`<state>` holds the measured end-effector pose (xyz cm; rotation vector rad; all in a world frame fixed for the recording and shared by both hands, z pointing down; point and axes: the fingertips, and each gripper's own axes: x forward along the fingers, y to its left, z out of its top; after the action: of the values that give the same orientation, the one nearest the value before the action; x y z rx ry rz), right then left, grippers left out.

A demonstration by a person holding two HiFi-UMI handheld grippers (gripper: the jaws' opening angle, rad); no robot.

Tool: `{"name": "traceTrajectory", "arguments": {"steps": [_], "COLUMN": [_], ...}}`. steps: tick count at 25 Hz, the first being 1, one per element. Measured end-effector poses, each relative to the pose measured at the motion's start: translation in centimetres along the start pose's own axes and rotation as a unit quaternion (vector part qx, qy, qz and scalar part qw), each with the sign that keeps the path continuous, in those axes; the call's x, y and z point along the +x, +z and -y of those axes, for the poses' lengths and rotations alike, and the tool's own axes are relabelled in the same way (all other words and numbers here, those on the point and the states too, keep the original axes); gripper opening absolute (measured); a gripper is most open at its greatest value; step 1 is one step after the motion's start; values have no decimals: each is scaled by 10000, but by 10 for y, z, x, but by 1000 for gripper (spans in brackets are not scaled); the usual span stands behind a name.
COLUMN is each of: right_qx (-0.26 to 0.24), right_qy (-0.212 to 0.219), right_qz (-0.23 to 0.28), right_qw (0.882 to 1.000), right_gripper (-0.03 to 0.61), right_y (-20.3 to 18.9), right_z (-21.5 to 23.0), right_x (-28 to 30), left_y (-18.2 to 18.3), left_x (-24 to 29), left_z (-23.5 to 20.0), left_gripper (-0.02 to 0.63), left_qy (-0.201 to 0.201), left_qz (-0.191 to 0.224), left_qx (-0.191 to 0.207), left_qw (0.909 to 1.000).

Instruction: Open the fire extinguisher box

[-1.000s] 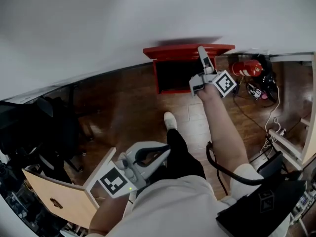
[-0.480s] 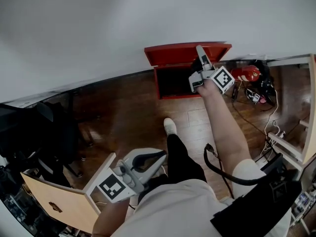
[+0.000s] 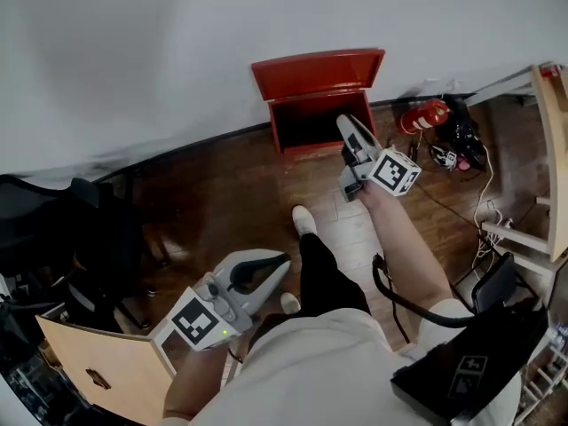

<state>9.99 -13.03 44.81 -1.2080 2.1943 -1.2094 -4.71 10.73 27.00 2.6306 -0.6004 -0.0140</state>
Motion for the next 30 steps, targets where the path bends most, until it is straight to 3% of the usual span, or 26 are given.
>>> {"name": "traceTrajectory", "arguments": {"steps": [2, 5, 9, 14, 21, 30], "right_qx": [-684, -1235, -2143, -2680, -3201, -3884], "right_qy": [117, 382, 674, 841, 597, 828], "right_qz": [-153, -164, -355, -883, -1062, -1069], "right_qw": [9975, 9915, 9738, 9557, 9395, 9115], "right_gripper": [81, 81, 81, 81, 81, 81], "right_y": [-10, -31, -76, -148, -181, -193], "right_z": [-43, -113, -208, -296, -340, -374], "right_x": [-35, -92, -178, -287, -398, -526], "left_y": [-3, -12, -28, -51, -72, -105], "left_x": [-18, -56, -107, -166, -197, -186], "left_z": [20, 54, 113, 176, 252, 352], "left_gripper": [0, 0, 0, 0, 0, 0], "left_qy": [-65, -53, -76, -32, -31, 107], "left_qz": [69, 205, 364, 390, 228, 396], "left_qx": [198, 539, 981, 925, 1066, 1092], "left_qw": [9998, 9983, 9945, 9949, 9940, 9932]}}
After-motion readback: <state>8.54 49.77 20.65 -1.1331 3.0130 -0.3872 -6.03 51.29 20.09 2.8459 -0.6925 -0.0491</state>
